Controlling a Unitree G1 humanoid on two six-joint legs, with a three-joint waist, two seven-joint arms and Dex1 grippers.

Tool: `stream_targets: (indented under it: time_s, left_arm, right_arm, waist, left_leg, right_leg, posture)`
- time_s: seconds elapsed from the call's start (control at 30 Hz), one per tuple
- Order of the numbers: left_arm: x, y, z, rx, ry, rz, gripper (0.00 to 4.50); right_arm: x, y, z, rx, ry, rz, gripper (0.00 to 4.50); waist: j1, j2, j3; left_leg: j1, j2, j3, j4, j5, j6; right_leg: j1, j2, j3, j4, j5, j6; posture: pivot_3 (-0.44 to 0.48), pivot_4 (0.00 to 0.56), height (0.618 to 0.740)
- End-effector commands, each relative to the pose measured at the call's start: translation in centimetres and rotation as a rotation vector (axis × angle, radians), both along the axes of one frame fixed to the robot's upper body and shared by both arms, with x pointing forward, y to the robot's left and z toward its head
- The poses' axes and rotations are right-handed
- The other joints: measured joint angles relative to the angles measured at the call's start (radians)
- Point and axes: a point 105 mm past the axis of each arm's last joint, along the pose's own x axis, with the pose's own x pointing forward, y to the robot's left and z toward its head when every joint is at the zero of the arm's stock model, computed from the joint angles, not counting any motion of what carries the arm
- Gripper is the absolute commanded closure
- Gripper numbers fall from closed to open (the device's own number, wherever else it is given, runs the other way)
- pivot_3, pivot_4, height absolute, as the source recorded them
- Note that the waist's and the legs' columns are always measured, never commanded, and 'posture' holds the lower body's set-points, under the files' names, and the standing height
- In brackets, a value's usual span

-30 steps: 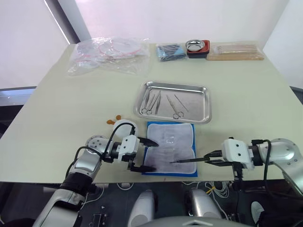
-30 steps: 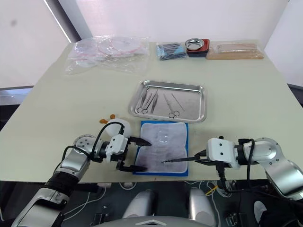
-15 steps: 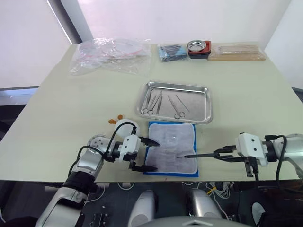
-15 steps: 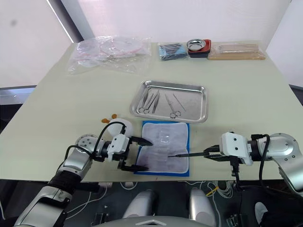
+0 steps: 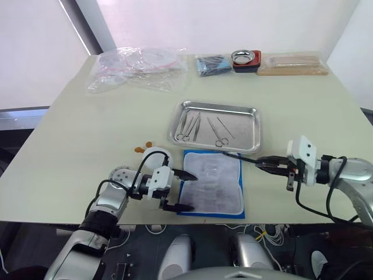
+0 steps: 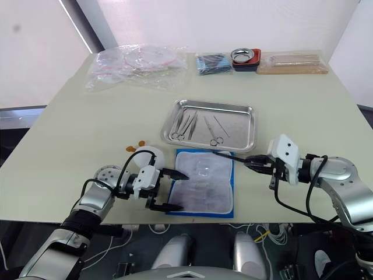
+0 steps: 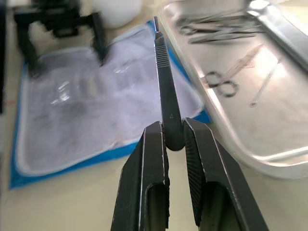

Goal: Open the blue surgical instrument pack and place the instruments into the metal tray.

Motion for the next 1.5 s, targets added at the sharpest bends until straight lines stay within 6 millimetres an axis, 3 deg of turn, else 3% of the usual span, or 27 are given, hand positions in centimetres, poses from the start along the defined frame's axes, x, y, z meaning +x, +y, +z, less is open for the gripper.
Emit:
stream_targets:
  time_s: [0.03, 0.5, 0.97, 1.5]
  left_arm:
    - [-2.1, 1.3, -4.4, 0.146, 0.156, 0.013, 0.0]
    - [-2.2, 1.2, -4.3, 0.143, 0.152, 0.024, 0.0]
    - [-2.2, 1.2, -4.3, 0.139, 0.151, 0.035, 0.0]
    - [-2.4, 1.4, -4.1, 0.143, 0.15, 0.047, 0.0]
  right_arm:
    - [1.4, 0.7, 1.3, 0.073, -0.023, -0.071, 4.43]
    - [6.4, 3.3, 1.6, 0.096, -0.024, -0.302, 4.43]
    - [10.9, 3.3, -0.2, 0.045, 0.089, -0.585, 4.43]
    - [11.8, 4.2, -1.8, 0.034, 0.187, -0.671, 4.43]
  waist:
    - [-0.001, 0.001, 0.0]
    - [-0.005, 0.003, -0.001]
    - [-0.011, 0.005, -0.001]
    - [-0.013, 0.006, 0.0]
  left_leg:
    - [0.0, 0.0, 0.0, 0.0, 0.0, 0.0]
    - [0.0, -0.001, -0.001, 0.0, 0.0, 0.0]
    - [-0.001, -0.001, -0.001, -0.001, 0.0, 0.0]
    - [-0.003, -0.001, -0.002, -0.002, 0.0, 0.0]
  right_leg:
    - [0.0, 0.0, 0.0, 0.0, 0.0, 0.0]
    - [0.0, 0.0, 0.0, 0.0, 0.0, 0.0]
    - [-0.001, 0.0, 0.0, 0.0, 0.0, 0.0]
    - [-0.003, 0.0, 0.0, 0.0, 0.0, 0.0]
  posture:
    - [0.0, 0.15, 0.74]
    - [0.0, 0.15, 0.74]
    - [0.0, 0.15, 0.74]
    - [0.0, 0.15, 0.74]
